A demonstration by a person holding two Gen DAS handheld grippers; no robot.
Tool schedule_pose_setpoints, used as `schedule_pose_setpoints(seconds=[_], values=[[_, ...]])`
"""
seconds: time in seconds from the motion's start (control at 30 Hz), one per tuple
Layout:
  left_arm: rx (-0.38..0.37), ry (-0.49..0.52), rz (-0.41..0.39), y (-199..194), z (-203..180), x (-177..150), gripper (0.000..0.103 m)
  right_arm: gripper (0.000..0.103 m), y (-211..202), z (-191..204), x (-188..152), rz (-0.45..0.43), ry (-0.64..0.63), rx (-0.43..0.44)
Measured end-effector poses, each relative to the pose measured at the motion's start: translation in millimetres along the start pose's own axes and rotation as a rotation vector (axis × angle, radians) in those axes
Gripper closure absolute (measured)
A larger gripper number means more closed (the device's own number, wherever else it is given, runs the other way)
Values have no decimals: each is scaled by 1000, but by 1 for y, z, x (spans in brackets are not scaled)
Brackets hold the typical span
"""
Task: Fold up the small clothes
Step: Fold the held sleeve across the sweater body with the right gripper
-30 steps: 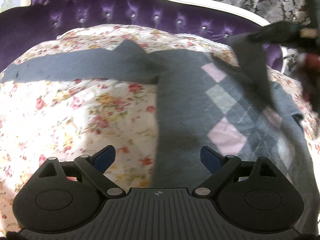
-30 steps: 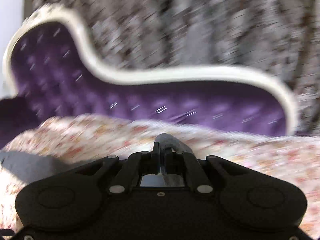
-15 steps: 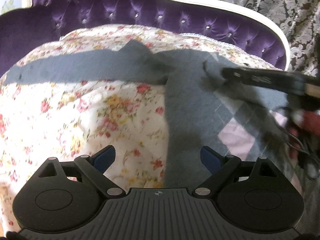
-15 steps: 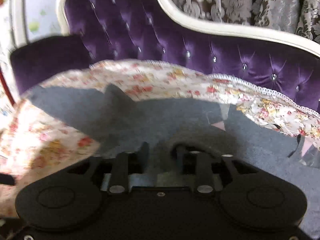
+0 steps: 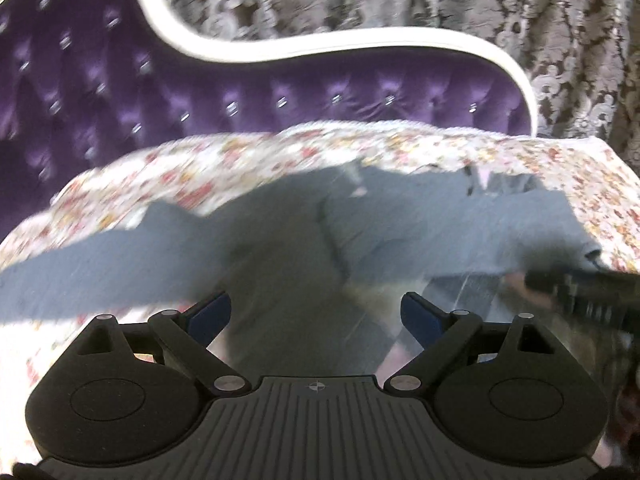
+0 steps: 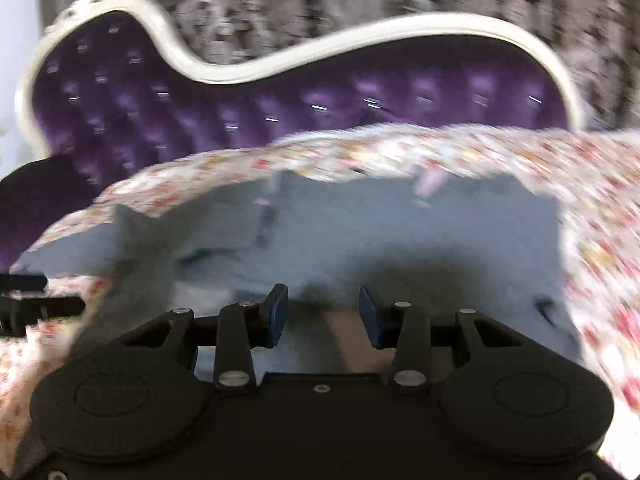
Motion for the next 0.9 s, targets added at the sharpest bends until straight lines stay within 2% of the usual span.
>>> schedule_pose_setpoints(seconds=[0.1,0.2,0.33,0.43,0.53,0.67,0.7,0.77,0.9], values=[[4,31,-24,18,-15,9,11,53,1,-16,-13,2,22,-61],[32,62,-40,34,-23,15,11,53,2,-21,-22,2,38,-74],[52,86,14,60,-25,9,12,48,3,-18,-24,8,8,-79],[95,110,37,74,-18,3,15,46,3,-15,-27,0,-17,-85],[155,18,43,79,11,3,15,46,3,-16,-29,-5,-14,-82],[154,-185,95,79,52,-1,14,46,2,-18,-29,-12,-5,-74],[176,-223,103,76,63,-2,14,46,2,-18,-29,-13,-4,-74],[241,-278,102,68,78,-3,15,46,2,-18,-29,-14,-5,-73],[262,-339,65,50,90,-1,15,46,2,-18,-30,-14,-5,-73]])
Point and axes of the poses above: each gripper's, at about its wrist camera, not at the fingertips, and y roughly the way its jaws point, z to its left, x to its top, the point moved 9 cm from there along y, roughly the way its jaws point, and after that the axes turned 2 degrees about -z, right-handed, at the moved point
